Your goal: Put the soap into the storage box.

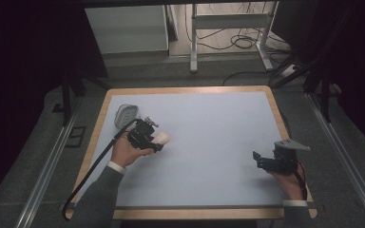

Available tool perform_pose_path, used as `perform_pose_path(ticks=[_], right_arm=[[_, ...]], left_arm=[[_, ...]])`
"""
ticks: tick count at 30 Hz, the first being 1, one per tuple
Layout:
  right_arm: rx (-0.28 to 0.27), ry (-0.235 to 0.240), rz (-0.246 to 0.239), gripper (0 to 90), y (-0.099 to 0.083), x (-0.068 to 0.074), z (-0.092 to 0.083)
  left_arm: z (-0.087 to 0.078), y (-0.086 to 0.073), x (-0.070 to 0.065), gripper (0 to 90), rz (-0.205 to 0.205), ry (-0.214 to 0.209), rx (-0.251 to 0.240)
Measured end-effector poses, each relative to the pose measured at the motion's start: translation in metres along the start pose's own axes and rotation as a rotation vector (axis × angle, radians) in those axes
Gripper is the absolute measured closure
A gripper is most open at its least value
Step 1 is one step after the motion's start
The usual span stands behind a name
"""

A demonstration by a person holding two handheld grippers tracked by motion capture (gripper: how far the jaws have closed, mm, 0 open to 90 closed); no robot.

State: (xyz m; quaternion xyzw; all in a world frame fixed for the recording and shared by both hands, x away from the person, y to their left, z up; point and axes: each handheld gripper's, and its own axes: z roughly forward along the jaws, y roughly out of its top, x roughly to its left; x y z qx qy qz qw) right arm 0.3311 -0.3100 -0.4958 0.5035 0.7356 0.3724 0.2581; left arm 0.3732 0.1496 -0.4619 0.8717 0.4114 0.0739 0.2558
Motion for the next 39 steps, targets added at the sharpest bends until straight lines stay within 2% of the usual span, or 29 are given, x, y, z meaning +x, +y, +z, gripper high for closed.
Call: perform_pose_path(ticks=[16, 21, 25, 39], right_arm=[[0.009, -0.004, 0.005, 8.2, -0.001, -0.001, 0.001], [0.014, -0.002, 0.002, 8.2, -0.001, -0.001, 0.001], [0.011, -0.002, 0.003, 8.2, -0.001, -0.001, 0.001], [0.019, -0.001, 0.0, 8.2, -0.001, -0.002, 0.002]], left_arm=[[-0.006, 0.001, 0.013, 49.4, -0.023, 0.008, -0.007], [-0.01, 0.001, 0.018, 49.4, -0.034, 0.019, -0.02], [-0.012, 0.002, 0.021, 49.4, -0.032, 0.036, -0.012], [-0.021, 0.005, 0.039, 49.4, -0.065, 0.05, -0.024]])
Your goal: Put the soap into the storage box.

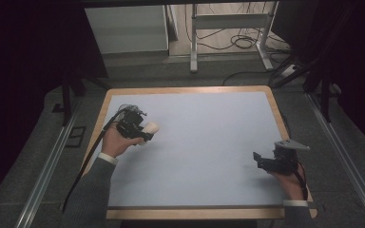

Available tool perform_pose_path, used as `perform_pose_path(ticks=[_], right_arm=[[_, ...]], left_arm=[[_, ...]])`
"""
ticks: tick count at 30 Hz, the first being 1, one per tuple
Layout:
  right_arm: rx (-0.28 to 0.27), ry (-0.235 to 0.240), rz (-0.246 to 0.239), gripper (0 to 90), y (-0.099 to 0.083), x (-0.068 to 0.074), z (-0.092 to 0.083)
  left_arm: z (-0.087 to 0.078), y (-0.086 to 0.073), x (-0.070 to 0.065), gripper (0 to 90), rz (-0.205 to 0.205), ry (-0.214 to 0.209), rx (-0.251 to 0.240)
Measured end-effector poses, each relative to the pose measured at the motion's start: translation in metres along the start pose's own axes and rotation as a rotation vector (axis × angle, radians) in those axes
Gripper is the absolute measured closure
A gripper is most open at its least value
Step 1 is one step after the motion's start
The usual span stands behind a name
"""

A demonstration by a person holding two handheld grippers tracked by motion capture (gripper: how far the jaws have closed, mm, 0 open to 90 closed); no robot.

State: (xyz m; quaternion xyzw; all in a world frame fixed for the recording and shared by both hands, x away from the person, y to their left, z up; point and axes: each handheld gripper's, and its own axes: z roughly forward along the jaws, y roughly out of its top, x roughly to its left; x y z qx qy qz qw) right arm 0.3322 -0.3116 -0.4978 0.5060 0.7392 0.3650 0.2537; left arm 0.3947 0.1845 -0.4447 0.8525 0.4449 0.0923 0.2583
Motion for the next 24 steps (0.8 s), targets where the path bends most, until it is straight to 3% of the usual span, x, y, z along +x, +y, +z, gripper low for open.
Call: perform_pose_path(ticks=[24], right_arm=[[0.009, 0.003, -0.001, 8.2, -0.001, -0.001, 0.0]], left_arm=[[-0.007, 0.011, 0.017, 49.4, -0.02, 0.022, -0.011]])
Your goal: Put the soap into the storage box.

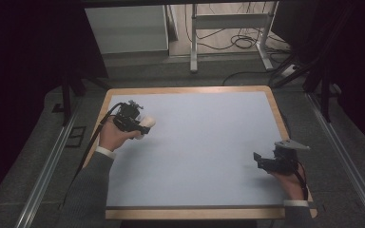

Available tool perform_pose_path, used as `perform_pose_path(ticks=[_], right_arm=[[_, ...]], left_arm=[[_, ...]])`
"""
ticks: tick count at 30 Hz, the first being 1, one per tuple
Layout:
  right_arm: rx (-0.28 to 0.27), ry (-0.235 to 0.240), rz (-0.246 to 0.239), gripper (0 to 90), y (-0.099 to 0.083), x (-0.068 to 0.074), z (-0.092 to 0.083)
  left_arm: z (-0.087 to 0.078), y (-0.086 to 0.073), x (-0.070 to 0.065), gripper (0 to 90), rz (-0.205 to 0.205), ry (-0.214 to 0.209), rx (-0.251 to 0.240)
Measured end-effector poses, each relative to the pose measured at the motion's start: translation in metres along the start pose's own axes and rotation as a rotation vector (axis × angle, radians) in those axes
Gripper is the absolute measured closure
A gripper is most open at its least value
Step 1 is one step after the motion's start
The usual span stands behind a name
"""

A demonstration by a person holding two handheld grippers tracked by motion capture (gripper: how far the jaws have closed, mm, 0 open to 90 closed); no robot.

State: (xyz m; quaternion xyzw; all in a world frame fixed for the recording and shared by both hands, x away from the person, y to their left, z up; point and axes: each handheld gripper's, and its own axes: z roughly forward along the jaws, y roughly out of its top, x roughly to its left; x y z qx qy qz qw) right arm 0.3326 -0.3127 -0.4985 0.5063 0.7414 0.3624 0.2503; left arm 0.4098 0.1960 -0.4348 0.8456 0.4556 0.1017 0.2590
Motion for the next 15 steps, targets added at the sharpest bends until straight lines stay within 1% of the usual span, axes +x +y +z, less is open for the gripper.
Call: perform_pose_path(ticks=[3, 9, 15], right_arm=[[0.002, -0.001, -0.001, 8.2, 0.0, 0.0, 0.0], [-0.005, -0.01, -0.002, 8.2, 0.0, 0.0, 0.0], [-0.002, -0.008, -0.002, 8.2, 0.0, 0.0, 0.0]], left_arm=[[-0.002, 0.002, 0.003, 49.4, -0.004, 0.01, -0.008], [-0.005, 0.005, 0.008, 49.4, -0.012, 0.023, -0.007], [-0.005, 0.008, 0.015, 49.4, -0.029, 0.024, -0.005]])
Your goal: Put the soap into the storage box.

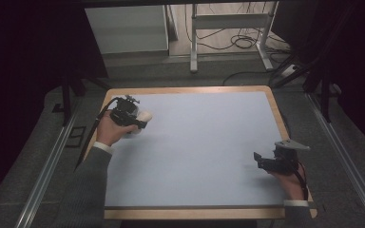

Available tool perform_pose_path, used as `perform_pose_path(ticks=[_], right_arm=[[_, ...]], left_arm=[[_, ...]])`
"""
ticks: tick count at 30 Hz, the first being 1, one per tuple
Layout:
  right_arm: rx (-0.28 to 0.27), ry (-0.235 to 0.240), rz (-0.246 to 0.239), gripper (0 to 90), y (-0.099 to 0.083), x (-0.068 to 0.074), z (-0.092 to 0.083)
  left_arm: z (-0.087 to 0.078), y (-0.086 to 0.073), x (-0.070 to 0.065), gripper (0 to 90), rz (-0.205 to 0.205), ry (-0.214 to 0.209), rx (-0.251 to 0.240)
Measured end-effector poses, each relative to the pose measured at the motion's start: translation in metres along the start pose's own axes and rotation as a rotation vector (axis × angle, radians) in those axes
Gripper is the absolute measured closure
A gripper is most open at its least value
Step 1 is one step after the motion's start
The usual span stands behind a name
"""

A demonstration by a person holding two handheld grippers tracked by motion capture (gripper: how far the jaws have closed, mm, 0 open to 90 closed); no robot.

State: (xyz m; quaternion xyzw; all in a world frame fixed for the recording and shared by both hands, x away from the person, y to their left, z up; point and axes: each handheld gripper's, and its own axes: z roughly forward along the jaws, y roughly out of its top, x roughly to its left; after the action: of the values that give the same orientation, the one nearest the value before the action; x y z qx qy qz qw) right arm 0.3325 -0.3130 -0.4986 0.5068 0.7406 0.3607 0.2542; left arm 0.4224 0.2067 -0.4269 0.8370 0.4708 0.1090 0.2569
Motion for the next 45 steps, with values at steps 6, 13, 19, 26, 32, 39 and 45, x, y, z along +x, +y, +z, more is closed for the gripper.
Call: perform_pose_path(ticks=[6, 13, 19, 26, 32, 39, 45], right_arm=[[0.001, -0.001, 0.001, 8.2, 0.0, 0.0, 0.0], [0.002, -0.004, 0.003, 8.2, 0.0, -0.001, 0.0], [0.003, -0.004, 0.002, 8.2, -0.001, -0.002, 0.001], [0.003, -0.004, 0.003, 8.2, -0.001, -0.002, 0.001], [0.008, -0.006, 0.004, 8.2, -0.002, -0.002, 0.002], [0.007, -0.009, 0.008, 8.2, -0.002, -0.004, 0.001], [0.009, -0.007, 0.005, 8.2, -0.003, -0.004, 0.002]], left_arm=[[0.001, 0.003, 0.008, 49.4, -0.016, 0.006, 0.003], [0.002, 0.003, 0.02, 49.4, -0.052, 0.016, 0.004], [0.0, 0.004, 0.03, 49.4, -0.08, 0.023, -0.009], [0.007, 0.004, 0.038, 49.4, -0.105, 0.055, 0.016], [0.013, 0.005, 0.046, 49.4, -0.134, 0.062, 0.019], [0.019, 0.003, 0.057, 49.4, -0.166, 0.062, 0.026], [0.022, -0.001, 0.066, 49.4, -0.186, 0.05, 0.039]])
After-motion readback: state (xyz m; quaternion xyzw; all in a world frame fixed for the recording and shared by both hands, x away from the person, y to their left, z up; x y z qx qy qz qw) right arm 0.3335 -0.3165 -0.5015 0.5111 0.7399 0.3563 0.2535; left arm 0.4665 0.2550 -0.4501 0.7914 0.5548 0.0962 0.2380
